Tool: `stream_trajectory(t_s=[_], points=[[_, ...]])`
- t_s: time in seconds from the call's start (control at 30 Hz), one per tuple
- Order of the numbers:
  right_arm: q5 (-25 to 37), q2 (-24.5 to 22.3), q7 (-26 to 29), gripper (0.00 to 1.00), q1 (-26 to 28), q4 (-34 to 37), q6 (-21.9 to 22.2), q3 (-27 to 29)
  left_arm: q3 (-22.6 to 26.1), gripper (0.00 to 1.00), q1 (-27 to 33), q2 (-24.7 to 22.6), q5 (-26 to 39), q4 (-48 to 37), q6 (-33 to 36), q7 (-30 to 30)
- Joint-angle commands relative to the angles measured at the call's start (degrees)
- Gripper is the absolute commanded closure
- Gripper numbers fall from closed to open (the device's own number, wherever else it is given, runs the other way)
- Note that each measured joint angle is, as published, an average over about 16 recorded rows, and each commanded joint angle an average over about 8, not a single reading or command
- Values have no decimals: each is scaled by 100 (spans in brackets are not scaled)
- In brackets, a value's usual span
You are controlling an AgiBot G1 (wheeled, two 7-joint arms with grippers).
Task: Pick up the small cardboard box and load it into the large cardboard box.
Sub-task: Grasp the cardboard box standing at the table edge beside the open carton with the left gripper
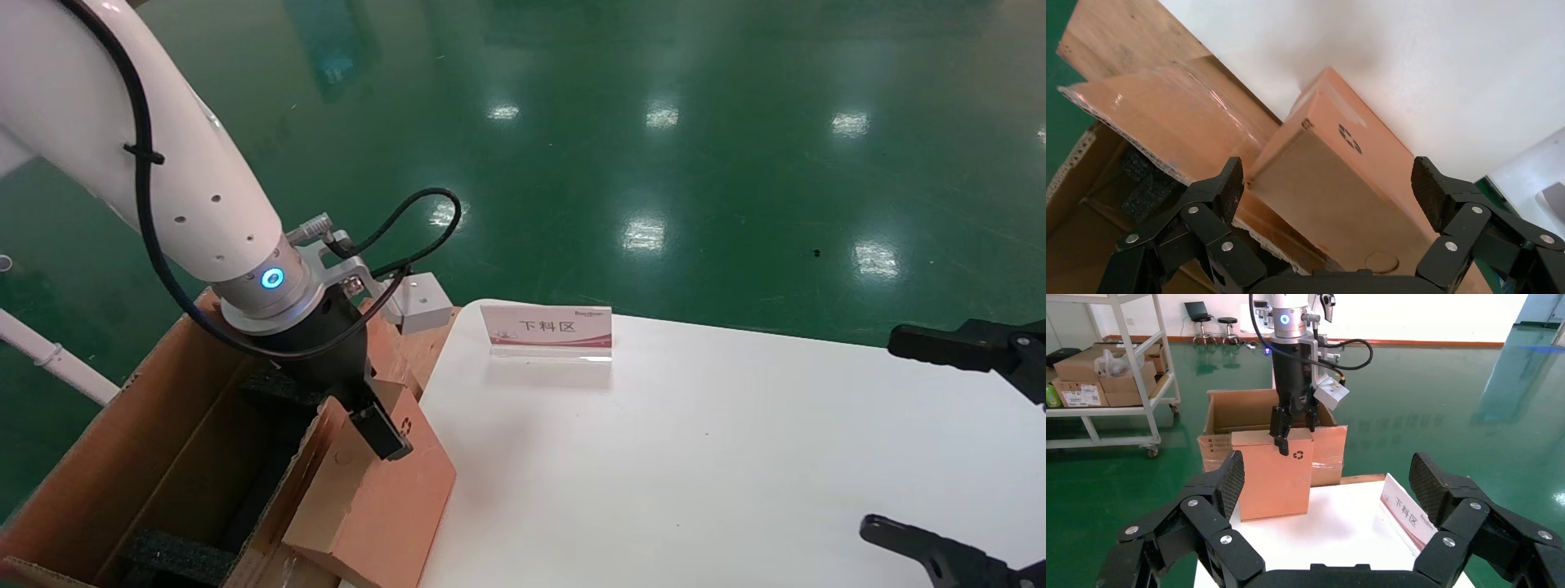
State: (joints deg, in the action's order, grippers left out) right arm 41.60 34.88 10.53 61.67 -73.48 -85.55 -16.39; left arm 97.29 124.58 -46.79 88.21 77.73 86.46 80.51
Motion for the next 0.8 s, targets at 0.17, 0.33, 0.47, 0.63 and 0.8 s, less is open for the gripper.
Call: stream_trajectory(t_s=[0.17, 0.33, 0.47, 0.63, 0.8], points=[[-2, -1, -1, 0, 0, 1, 1, 0, 52, 0, -6, -21, 21, -34, -66, 34], [-2, -1, -2, 0, 0, 3, 2, -2, 81, 0, -16, -62, 33, -172, -37, 60], [-3, -1, -3, 0, 1, 5, 1, -3, 89, 0, -32, -136, -51, -302, 20, 130], [-4, -1, -4, 0, 3, 6, 1, -6, 76, 0, -54, -249, -233, -508, 100, 171], [-5, -2, -5, 0, 3, 7, 1, -8, 112, 0, -32, -390, -244, -745, 172, 242]])
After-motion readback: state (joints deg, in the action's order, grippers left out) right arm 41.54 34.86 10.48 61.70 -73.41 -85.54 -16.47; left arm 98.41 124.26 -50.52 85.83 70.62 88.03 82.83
